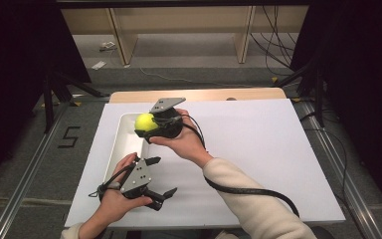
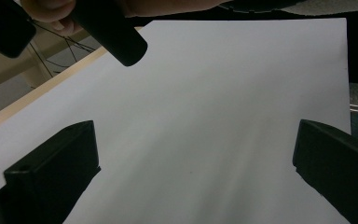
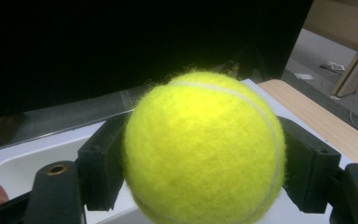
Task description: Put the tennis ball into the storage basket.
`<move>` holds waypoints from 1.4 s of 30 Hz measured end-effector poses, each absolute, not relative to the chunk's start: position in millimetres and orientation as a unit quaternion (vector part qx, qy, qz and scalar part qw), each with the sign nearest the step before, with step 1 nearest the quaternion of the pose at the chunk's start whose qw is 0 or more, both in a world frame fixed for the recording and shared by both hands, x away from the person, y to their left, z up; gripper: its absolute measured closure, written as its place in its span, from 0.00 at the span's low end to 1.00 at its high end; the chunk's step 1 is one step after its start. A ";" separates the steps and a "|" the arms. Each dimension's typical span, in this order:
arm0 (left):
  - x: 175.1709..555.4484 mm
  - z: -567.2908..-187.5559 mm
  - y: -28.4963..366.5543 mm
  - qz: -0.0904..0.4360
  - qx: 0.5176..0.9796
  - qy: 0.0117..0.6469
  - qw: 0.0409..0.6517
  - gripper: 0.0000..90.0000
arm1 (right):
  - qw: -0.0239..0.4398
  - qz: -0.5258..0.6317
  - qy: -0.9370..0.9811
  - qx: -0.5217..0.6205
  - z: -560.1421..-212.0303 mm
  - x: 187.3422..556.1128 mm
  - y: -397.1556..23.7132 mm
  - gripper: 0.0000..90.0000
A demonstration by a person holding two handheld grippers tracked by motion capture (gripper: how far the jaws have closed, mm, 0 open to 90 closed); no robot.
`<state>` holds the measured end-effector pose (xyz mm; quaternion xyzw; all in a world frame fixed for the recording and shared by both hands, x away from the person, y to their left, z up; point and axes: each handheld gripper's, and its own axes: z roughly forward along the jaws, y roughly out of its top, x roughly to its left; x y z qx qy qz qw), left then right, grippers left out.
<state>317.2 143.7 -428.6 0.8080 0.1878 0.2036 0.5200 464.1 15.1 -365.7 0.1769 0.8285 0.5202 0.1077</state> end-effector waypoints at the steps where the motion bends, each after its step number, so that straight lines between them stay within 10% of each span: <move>1: 317.0 -428.6 143.5 0.203 0.808 0.188 0.520 0.00 | 0.108 0.520 0.828 0.176 -365.8 464.2 15.6 0.30; 42: 315.4 -428.2 142.8 0.203 0.810 0.182 0.520 0.00 | 0.099 0.514 0.833 0.178 -371.2 470.3 32.7 0.30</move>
